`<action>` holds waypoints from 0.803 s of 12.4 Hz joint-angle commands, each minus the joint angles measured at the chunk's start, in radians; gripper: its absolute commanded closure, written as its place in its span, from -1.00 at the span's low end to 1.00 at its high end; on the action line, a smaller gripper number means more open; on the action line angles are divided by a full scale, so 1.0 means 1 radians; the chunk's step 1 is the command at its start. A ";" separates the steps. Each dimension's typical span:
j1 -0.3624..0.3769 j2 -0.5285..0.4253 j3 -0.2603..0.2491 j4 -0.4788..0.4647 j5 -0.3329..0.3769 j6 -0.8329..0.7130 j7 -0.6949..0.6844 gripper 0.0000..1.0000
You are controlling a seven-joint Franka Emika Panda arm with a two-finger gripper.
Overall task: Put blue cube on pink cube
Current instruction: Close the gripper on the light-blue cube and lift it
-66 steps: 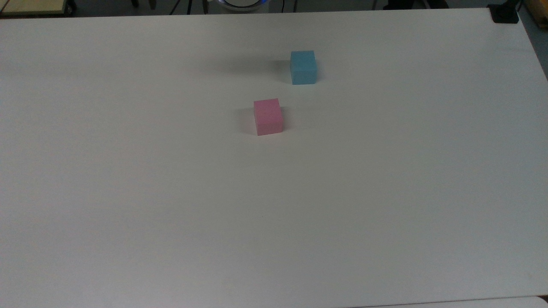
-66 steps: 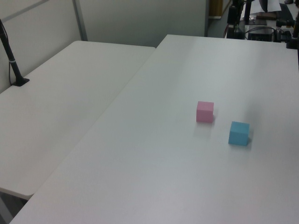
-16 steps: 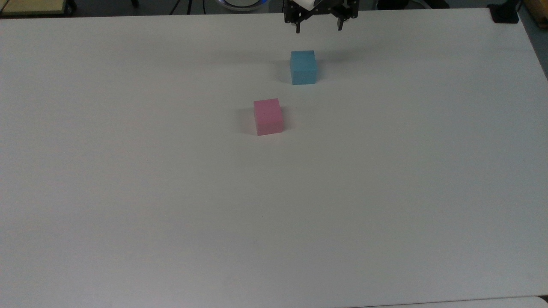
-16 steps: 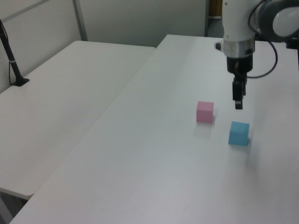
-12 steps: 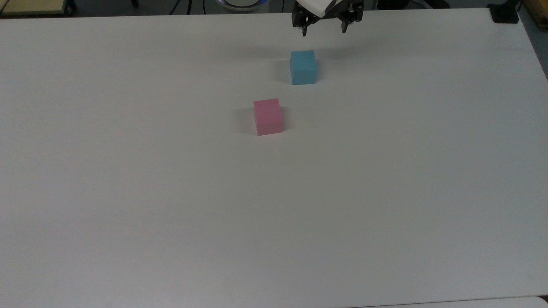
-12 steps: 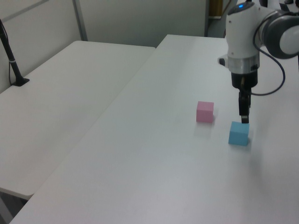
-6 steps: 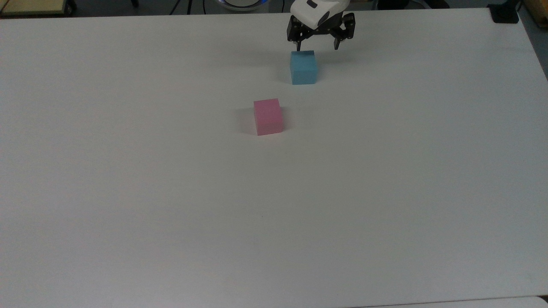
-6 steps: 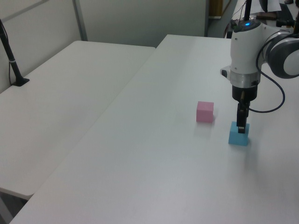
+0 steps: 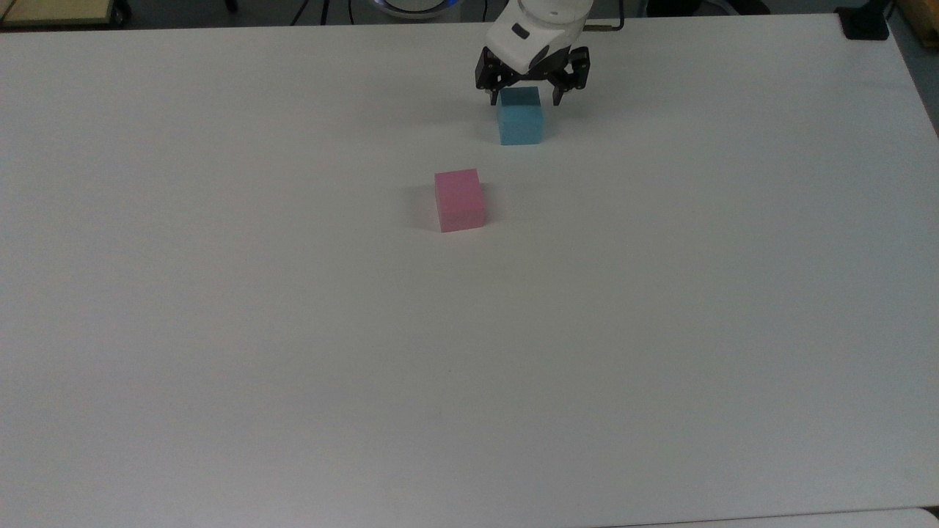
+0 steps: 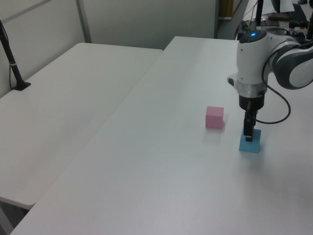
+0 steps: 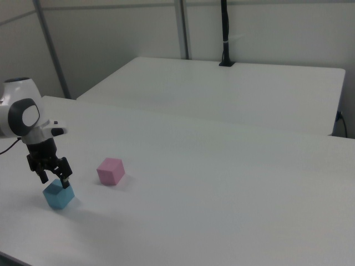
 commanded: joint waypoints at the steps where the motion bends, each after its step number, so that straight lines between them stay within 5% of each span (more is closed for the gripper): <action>1: -0.001 0.040 0.003 -0.011 -0.025 0.059 0.021 -1.00; 2: 0.002 0.048 0.004 -0.011 -0.040 0.059 0.023 -1.00; 4: 0.002 0.069 0.004 -0.009 -0.057 0.063 0.041 -0.70; 6: -0.004 0.059 0.004 -0.002 -0.057 0.055 0.041 0.02; 7: -0.004 0.048 0.004 0.011 -0.057 0.047 0.041 0.18; 10: -0.025 -0.030 -0.002 0.058 -0.057 -0.052 0.030 0.34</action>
